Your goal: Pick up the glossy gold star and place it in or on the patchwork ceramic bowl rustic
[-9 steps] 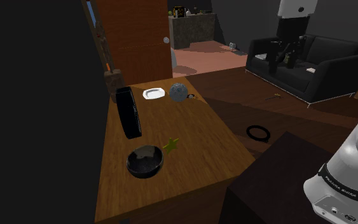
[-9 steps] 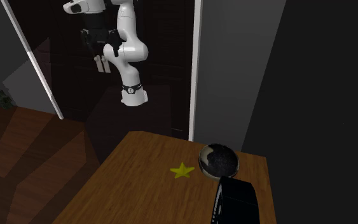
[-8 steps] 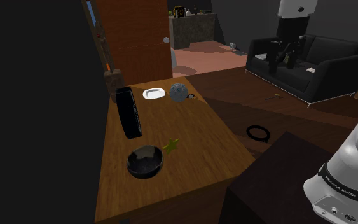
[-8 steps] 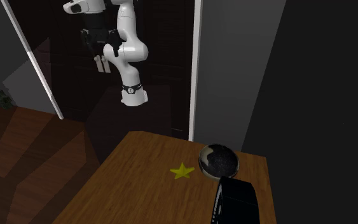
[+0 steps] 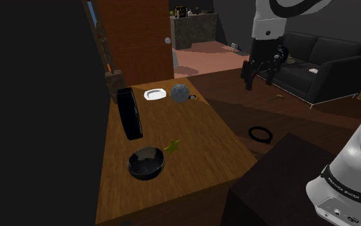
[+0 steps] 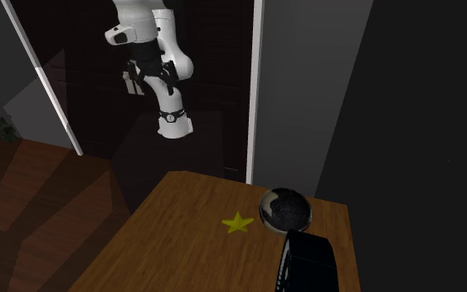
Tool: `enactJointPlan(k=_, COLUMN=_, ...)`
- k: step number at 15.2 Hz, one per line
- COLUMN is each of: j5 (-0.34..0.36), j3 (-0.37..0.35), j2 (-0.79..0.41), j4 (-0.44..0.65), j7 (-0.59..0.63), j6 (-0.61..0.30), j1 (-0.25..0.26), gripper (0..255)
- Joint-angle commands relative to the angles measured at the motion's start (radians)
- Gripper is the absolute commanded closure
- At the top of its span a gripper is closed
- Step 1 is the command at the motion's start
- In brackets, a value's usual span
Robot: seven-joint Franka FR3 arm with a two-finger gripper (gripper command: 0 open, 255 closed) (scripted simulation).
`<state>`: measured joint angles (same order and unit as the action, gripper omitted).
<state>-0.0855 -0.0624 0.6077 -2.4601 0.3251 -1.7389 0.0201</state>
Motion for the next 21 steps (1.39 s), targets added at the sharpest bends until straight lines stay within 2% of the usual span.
enactJointPlan(k=1, j5=-0.027, j3=-0.031, j2=-0.055, j4=0.0, j7=0.055, j6=-0.052, j1=0.008, gripper=0)
enactJointPlan(k=11, j5=-0.099, j3=-0.15, j2=-0.402, j4=0.104, j7=0.292, j6=-0.282, j1=0.035, gripper=0)
enactJointPlan(k=21, j5=-0.076, j3=-0.199, j2=-0.798, j4=0.342, j7=0.522, j6=-0.433, j1=0.076, gripper=0)
